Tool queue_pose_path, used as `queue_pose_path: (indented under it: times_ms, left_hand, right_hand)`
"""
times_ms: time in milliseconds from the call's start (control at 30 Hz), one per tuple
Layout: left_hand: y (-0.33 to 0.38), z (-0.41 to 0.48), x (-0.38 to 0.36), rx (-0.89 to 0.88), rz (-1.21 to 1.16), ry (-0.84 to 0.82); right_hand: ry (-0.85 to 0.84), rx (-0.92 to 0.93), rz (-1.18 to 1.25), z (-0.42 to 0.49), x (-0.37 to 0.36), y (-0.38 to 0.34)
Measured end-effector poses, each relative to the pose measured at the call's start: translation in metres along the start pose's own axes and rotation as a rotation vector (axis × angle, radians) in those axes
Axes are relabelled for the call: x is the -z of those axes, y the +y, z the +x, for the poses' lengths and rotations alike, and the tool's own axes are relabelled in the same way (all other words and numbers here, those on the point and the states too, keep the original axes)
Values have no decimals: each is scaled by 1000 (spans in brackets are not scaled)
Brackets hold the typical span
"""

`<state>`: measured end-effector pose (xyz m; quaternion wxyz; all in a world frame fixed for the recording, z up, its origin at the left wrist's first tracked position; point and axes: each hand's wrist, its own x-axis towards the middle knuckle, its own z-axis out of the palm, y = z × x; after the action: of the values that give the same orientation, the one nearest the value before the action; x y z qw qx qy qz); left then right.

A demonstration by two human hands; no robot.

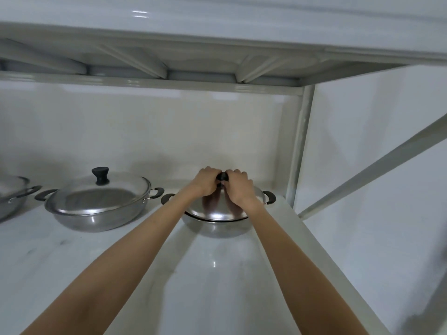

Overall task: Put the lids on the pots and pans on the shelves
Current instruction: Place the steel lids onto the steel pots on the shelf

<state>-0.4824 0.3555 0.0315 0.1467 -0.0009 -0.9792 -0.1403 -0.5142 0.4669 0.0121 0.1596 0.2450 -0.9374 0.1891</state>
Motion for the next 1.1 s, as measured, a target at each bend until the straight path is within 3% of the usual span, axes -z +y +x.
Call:
queue_pose_path:
  times_ms: [200,567,1100]
  left_hand:
    - [-8,-4,1,2,-16,-2]
    - [-23,-5,-22,-9,-60,141]
    - [-10,-13,-14,87,23,75]
  right_hand:
    - [-4,34,22,-2,-4,-3]
    - [91,13,1,-8,-13,-2]
    - [61,-23,23,-12,-11,-8]
